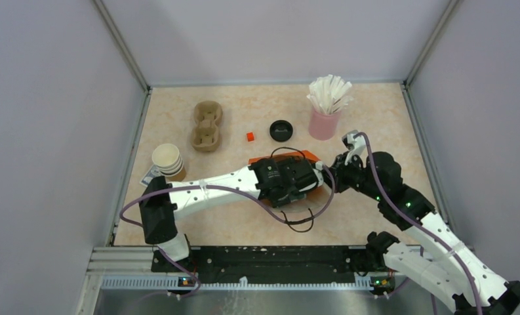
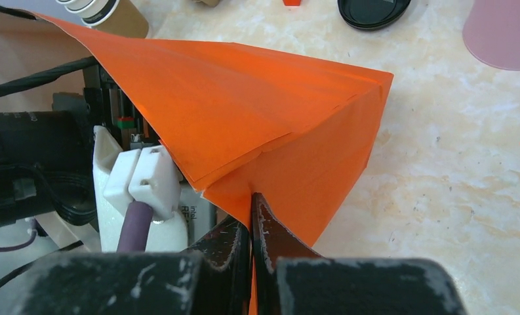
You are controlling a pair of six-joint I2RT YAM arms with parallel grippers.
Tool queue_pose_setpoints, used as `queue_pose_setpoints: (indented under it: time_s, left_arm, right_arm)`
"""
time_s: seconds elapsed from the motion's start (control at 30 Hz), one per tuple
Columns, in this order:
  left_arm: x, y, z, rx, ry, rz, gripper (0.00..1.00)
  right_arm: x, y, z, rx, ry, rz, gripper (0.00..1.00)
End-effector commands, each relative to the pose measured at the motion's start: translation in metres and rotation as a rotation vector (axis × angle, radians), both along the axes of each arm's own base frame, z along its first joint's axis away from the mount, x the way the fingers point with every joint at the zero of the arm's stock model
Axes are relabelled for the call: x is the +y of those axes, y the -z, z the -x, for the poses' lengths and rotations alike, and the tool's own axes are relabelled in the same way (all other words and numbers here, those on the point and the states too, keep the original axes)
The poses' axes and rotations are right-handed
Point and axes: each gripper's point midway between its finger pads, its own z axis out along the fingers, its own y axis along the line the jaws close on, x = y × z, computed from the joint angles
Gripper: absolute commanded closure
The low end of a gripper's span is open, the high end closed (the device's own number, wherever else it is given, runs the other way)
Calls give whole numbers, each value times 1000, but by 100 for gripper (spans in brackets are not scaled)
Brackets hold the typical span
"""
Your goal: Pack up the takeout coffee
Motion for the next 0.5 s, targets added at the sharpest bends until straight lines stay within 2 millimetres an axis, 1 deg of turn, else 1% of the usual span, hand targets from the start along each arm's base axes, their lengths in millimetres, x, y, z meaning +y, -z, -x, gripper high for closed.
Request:
queue_pose_setpoints:
  time_s: [0.0, 0.1, 0.13, 0.17, 0.2, 0.33, 0.37, 0.4, 0.47]
  left_arm:
    - [-2, -19, -8, -41, 7, 103, 47]
    - [-7, -27, -10, -48, 8, 165, 47]
    - [-7, -28, -10, -47, 8, 172, 47]
    - [-7, -28, -9, -46, 6, 179, 47]
    - [-8, -29, -10, -48, 8, 188, 47]
    - [-12, -39, -10, -60, 23, 244, 47]
    - [-13, -41, -10, -61, 25, 254, 47]
    - [-13, -45, -9, -62, 29, 270, 47]
    - [-17, -49, -6, -54, 66, 308, 48]
  right_arm:
    - [8, 1, 3, -20, -53, -5, 100]
    - [7, 3, -2, -2, -27, 1, 100]
    - [7, 3, -4, 7, -15, -1, 92]
    - [8, 2, -6, 13, -7, -3, 81]
    - [8, 1, -7, 14, 0, -6, 78]
    - [5, -2, -8, 9, 17, -10, 78]
    - [3, -2, -7, 13, 27, -8, 79]
    - [2, -1, -6, 17, 34, -8, 82]
    - [0, -1, -6, 3, 40, -12, 93]
